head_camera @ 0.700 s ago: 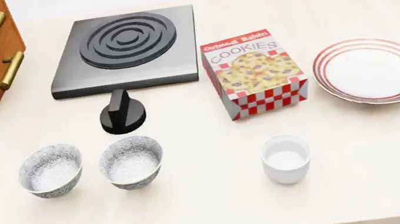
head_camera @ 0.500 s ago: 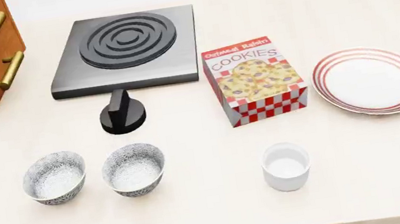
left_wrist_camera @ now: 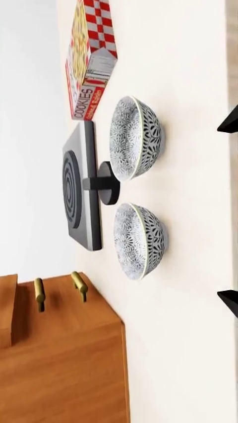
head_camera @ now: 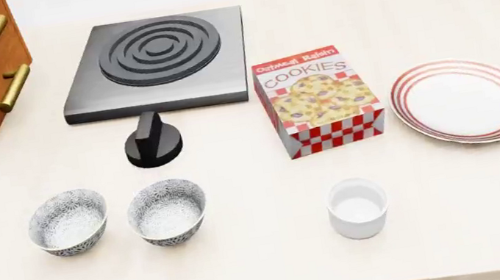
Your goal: Pick the akita bowl from table center and place it on the plate.
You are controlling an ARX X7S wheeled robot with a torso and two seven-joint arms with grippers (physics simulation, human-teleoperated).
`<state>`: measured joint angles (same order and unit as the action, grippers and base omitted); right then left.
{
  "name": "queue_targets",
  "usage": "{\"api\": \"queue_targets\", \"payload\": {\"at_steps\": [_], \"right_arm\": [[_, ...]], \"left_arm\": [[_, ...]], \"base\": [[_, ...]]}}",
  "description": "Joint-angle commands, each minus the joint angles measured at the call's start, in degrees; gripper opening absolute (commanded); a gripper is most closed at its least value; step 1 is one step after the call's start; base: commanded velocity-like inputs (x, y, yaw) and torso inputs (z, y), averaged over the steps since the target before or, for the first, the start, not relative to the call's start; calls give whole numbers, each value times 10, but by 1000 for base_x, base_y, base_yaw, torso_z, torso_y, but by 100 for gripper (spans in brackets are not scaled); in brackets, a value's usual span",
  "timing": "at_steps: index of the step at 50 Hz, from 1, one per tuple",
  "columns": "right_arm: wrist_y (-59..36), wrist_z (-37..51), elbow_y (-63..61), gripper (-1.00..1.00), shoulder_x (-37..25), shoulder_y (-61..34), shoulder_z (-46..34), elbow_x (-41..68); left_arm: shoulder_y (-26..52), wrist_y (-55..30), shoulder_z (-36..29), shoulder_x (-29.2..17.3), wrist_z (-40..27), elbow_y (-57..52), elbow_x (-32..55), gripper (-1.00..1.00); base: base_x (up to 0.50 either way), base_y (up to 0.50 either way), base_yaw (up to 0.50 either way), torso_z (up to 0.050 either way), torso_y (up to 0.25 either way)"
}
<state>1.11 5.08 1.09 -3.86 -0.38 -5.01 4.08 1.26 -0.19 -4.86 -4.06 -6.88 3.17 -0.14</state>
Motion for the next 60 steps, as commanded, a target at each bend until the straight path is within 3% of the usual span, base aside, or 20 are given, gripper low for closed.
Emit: {"api": "queue_targets", "payload": {"at_steps": [1, 7, 11, 14, 30, 53, 60], "right_arm": [[4, 5, -1, 100, -4, 0, -2, 9], [-21, 18, -50, 100, -10, 8, 0, 16], [-78, 30, -169, 100, -18, 14, -7, 14], [-114, 37, -229, 100, -25, 13, -8, 13], [-205, 67, -374, 100, -41, 3, -18, 12], [-215, 83, -389, 100, -50, -1, -23, 25], [-202, 84, -384, 100, -52, 2, -23, 31]], "left_arm": [[-2, -17, -3, -4, -11, -14, -1, 100], [-9, -49, 4, -9, -23, -63, 6, 100], [-24, -111, 5, -17, -35, -178, 0, 100], [-34, -96, 3, -23, -36, -198, 0, 100], [-41, -207, 14, -38, -47, -403, 25, 100], [-45, -217, 8, -51, -62, -441, 33, 100], [-46, -220, 9, -53, -64, -443, 44, 100]], "base": [[0, 0, 0, 0, 0], [0, 0, 0, 0, 0], [0, 0, 0, 0, 0], [0, 0, 0, 0, 0], [0, 0, 0, 0, 0], [6, 0, 0, 0, 0], [405, 0, 0, 0, 0]]}}
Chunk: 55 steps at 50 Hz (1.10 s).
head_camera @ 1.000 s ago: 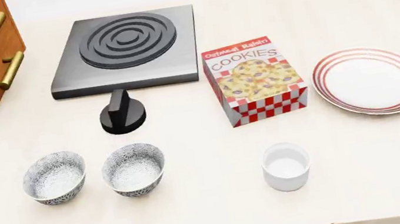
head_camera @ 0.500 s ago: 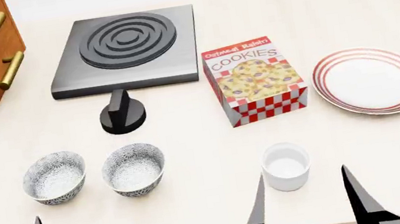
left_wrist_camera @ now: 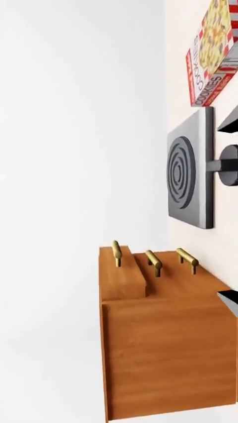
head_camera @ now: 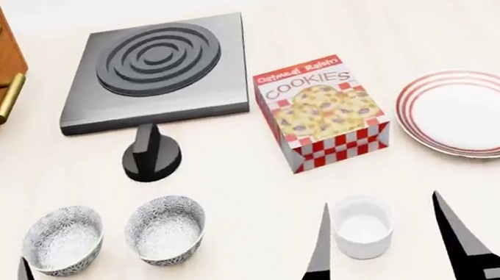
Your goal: Pick the akita bowl from table center and place it on the plate.
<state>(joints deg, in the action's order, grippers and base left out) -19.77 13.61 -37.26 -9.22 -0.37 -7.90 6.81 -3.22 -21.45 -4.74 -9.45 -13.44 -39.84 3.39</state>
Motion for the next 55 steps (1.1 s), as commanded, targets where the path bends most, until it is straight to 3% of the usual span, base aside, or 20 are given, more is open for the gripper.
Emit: {"api": "queue_targets", "payload": {"at_steps": [1, 39, 46, 55], "right_arm": [[4, -1, -3, 100, 1, 1, 5, 5], [20, 13, 4, 100, -6, 1, 7, 40], [41, 10, 5, 100, -8, 6, 8, 50], [52, 9, 9, 100, -11, 8, 5, 56]], "left_arm": [[-1, -8, 7, 0, 1, -14, 8, 100], [-2, -5, -3, -15, -14, -17, 20, 100], [-1, -2, -5, -16, -18, -15, 20, 100], [0, -3, -5, -19, -22, -15, 24, 100]], "base": [[500, 0, 0, 0, 0], [500, 0, 0, 0, 0], [33, 0, 0, 0, 0], [-261, -500, 0, 0, 0]]}}
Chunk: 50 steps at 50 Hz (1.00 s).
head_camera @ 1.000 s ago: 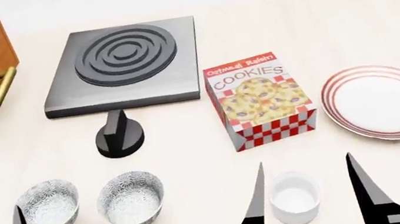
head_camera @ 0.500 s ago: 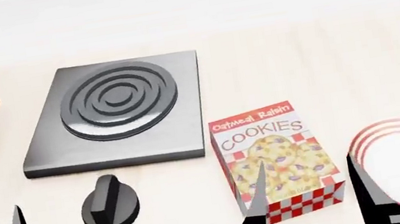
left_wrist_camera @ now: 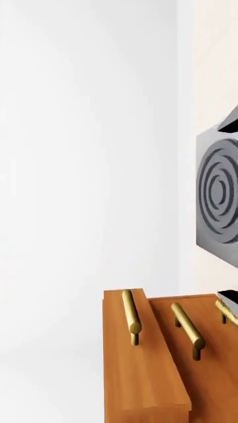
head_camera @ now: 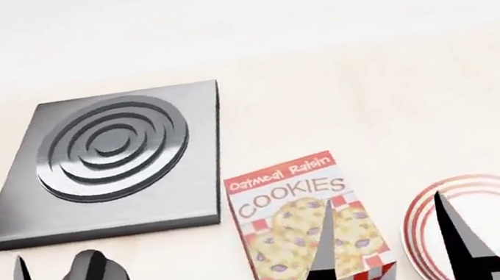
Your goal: Pick the akita bowl from table center and place it on the plate.
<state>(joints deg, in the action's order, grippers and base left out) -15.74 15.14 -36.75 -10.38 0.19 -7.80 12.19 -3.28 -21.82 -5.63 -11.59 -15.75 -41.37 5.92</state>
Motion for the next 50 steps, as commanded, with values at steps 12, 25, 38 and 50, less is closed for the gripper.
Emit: {"api": "queue_targets", "payload": {"at_steps": [12, 25, 38, 50], "right_arm": [[11, -1, -3, 100, -5, 3, 2, 7], [6, 6, -7, 100, -12, 1, -1, 9], [-10, 18, -6, 100, -21, -6, -13, 2], [3, 24, -2, 100, -29, -4, -18, 5]], "left_arm": [[-1, 4, -1, -5, -6, 2, 3, 100], [1, 4, -4, -12, -15, 3, 10, 100], [7, -8, -3, -18, -22, 9, 23, 100], [11, -14, -5, -22, -28, 18, 29, 100]], "base": [[-264, -500, 0, 0, 0], [-264, -500, 0, 0, 0], [-31, -93, 0, 0, 0], [207, 0, 0, 0, 0]]}}
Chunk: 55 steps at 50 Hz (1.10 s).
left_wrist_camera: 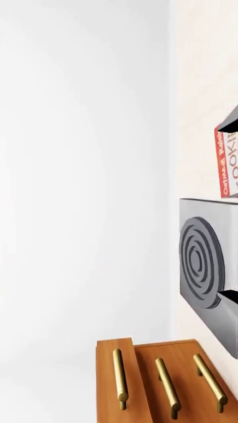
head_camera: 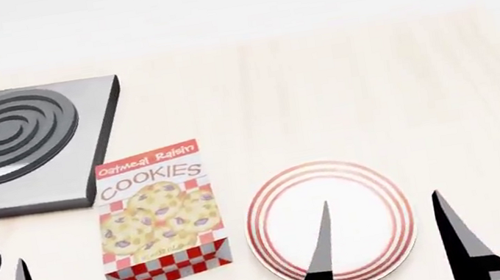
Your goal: Pick the akita bowl from table center and place it on the plate.
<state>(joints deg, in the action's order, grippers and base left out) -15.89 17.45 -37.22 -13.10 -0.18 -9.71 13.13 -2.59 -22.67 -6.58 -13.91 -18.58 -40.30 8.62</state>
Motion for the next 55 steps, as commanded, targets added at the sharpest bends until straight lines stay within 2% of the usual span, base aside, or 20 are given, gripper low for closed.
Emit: {"api": "queue_targets", "payload": {"at_steps": [1, 8, 11, 14, 18, 19, 30, 33, 35, 41, 45, 55], "right_arm": [[2, 2, 3, 100, -2, -1, 1, -4], [-4, 5, -4, 100, -7, -5, -5, -2], [0, 5, 1, 100, -9, -4, -6, -1], [1, 7, -3, 100, -12, -4, -9, -5], [-1, 9, 1, 100, -13, -5, -8, -1], [0, 9, 3, 100, -13, -5, -9, 0], [-8, 15, 1, 100, -18, -8, -15, 2], [-10, 16, -1, 100, -20, -8, -16, 3], [-7, 16, 1, 100, -21, -8, -16, 4], [-10, 19, 0, 100, -24, -9, -19, 4], [-11, 20, 0, 100, -25, -10, -20, 5], [-14, 24, -2, 100, -29, -12, -23, 8]], "left_arm": [[4, -4, 6, 2, 0, 10, 3, 100], [6, -16, 10, 0, -5, 2, 13, 100], [14, -72, 32, 7, -12, -14, 51, 100], [16, -93, 48, 9, -22, -25, 63, 100], [30, -150, 103, 26, -35, -41, 129, 100], [42, -208, 126, 31, -52, -46, 163, 100], [90, -357, 270, 85, -117, -55, 357, 100], [90, -367, 294, 96, -128, -50, 390, 100], [101, -399, 333, 108, -166, -48, 436, 100], [107, -400, 351, 110, -201, -53, 453, 100], [124, -433, 375, 113, -257, -53, 491, 100], [131, -429, 375, 99, -307, -79, 482, 100]], "base": [[0, 0, 0, 0, 0], [0, 0, 0, 0, 0], [0, 0, 0, 0, 0], [0, 0, 0, 0, 0], [0, 0, 0, 0, 0], [0, 0, 0, 0, 0], [0, 0, 0, 0, 0], [0, 0, 0, 0, 0], [0, 0, 0, 0, 0], [0, 0, 0, 0, 0], [0, 0, 0, 0, 0], [0, 0, 0, 0, 0]]}}
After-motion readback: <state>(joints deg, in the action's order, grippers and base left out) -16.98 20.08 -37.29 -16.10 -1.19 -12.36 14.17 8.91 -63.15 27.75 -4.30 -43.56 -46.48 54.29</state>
